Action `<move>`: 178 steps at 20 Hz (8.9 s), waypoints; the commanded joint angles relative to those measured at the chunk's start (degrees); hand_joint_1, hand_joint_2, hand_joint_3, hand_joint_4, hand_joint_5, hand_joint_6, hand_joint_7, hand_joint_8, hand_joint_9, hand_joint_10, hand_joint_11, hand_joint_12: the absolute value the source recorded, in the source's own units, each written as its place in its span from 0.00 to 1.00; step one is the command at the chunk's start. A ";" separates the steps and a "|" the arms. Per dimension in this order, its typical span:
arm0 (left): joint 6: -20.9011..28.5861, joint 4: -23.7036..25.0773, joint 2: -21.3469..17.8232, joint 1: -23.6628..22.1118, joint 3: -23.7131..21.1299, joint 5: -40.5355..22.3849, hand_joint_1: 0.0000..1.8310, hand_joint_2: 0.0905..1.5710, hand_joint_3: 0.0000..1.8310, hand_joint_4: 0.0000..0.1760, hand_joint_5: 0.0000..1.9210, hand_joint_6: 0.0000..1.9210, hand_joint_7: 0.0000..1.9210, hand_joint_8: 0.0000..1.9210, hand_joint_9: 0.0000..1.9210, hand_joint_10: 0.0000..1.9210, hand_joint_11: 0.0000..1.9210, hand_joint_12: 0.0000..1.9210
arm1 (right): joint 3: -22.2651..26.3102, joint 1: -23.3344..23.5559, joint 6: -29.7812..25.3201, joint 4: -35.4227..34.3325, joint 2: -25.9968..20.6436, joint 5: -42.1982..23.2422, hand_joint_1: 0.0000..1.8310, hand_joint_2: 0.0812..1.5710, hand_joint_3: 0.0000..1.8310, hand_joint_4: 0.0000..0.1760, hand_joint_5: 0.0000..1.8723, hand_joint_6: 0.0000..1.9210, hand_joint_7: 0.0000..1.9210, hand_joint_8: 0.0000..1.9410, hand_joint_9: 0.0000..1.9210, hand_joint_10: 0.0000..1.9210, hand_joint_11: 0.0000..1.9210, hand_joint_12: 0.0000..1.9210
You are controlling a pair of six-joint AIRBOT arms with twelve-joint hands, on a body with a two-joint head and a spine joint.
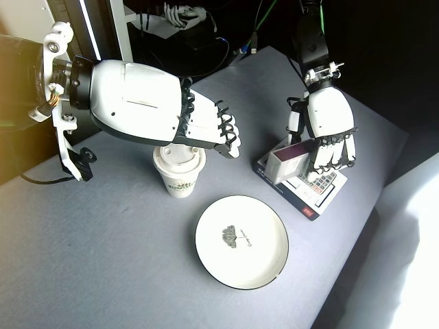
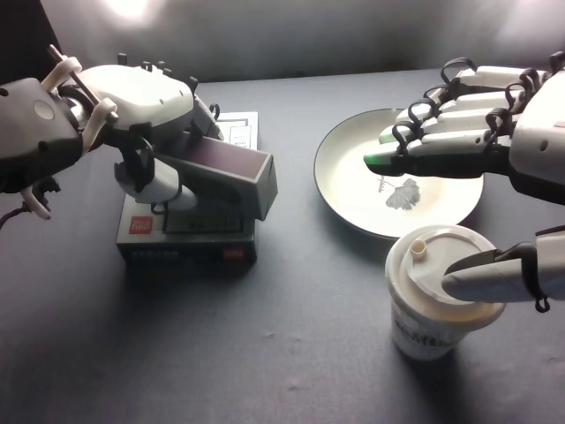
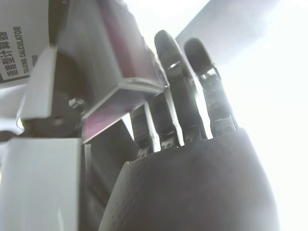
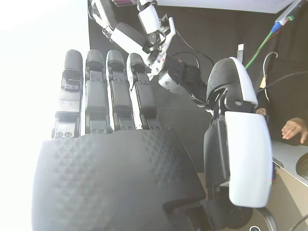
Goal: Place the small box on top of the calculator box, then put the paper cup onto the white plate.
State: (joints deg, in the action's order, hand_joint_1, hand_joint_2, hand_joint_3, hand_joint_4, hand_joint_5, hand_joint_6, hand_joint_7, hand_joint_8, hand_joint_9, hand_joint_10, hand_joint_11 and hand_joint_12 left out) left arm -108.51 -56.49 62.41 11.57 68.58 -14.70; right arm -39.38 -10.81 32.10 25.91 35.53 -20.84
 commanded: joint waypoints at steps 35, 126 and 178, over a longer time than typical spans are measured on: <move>17.81 12.02 -10.02 -1.04 -12.04 -6.58 0.21 0.61 0.00 0.00 0.12 0.00 0.15 0.00 0.14 0.00 0.00 0.29 | -0.68 0.98 -14.86 16.76 -1.86 -1.87 0.59 0.46 0.00 0.00 0.00 0.00 0.00 0.00 0.00 0.00 0.01 0.00; 70.99 81.73 -27.23 20.31 -28.81 -28.53 0.10 0.80 0.00 0.00 0.15 0.00 0.17 0.00 0.17 0.00 0.00 0.30 | -12.41 -2.48 -55.90 48.48 10.36 -7.03 0.83 0.64 0.00 0.00 0.00 0.00 0.00 0.00 0.00 0.00 0.00 0.00; 70.96 81.65 -27.20 19.75 -28.84 -28.27 0.12 0.80 0.00 0.00 0.24 0.00 0.26 0.00 0.25 0.00 0.00 0.46 | -16.07 4.90 -54.00 35.31 10.73 -7.67 0.81 0.69 0.00 0.00 0.48 0.55 0.53 0.43 0.44 0.56 0.44 0.79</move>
State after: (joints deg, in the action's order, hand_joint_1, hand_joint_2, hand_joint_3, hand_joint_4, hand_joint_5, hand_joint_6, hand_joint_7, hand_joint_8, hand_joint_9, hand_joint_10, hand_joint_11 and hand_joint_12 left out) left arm -37.52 26.30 35.66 31.97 39.64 -37.15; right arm -55.70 -6.59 -21.50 63.61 46.87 -24.71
